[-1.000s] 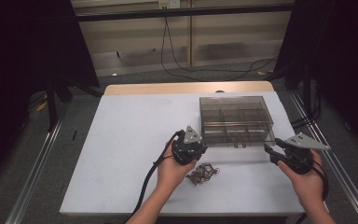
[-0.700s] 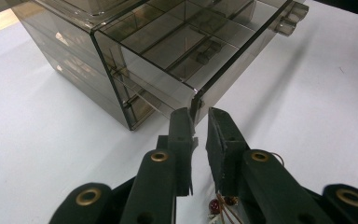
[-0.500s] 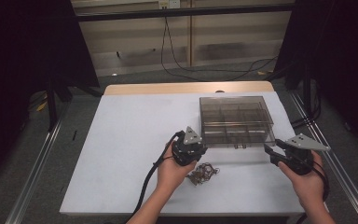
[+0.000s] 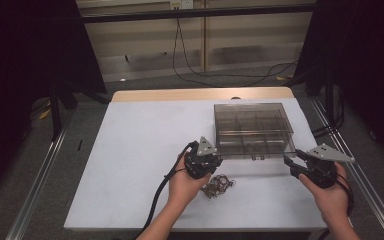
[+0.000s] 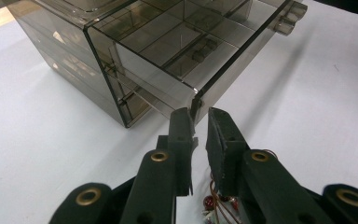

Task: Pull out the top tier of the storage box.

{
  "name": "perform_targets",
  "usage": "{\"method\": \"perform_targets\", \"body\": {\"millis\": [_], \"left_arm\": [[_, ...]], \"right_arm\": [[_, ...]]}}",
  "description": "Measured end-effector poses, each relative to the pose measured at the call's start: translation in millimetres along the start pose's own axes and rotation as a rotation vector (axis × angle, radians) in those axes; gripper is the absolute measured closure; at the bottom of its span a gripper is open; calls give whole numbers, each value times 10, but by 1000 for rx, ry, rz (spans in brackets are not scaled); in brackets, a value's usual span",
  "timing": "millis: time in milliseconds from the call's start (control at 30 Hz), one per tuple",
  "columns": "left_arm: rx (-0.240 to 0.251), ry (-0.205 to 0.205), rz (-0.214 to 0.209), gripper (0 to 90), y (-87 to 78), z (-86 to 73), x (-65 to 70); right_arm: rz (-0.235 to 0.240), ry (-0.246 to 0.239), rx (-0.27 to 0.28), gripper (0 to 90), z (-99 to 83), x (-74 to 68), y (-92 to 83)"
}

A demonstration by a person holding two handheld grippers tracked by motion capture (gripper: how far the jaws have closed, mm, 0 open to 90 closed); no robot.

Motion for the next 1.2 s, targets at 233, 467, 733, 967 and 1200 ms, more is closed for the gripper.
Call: {"method": "perform_targets", "body": {"millis": [233, 467, 733, 967, 1200], "left_arm": [[0, 3, -7, 804, -5, -4, 6], [-1, 3, -9, 804, -8, -6, 7], [-3, -4, -13, 804, -18, -10, 11], [-11, -3, -10, 804, -28, -15, 13], [-7, -5, -20, 804, -29, -22, 23]], "right_arm": [[4, 4, 2, 522, -5, -2, -10], [4, 8, 1, 524, -11, -10, -19], [7, 9, 3, 525, -15, -16, -34], [10, 15, 3, 525, -17, -23, -44], [13, 15, 2, 526, -22, -26, -52]]}}
Point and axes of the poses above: each handheld gripper's, and its own axes: y roughly forward along the jaws, z roughly out of its top, x roughly to its right, the point moved 7 cm from there along y, roughly forward along the jaws, and after that the axes turned 6 degrees about -y, right-handed, at the moved point
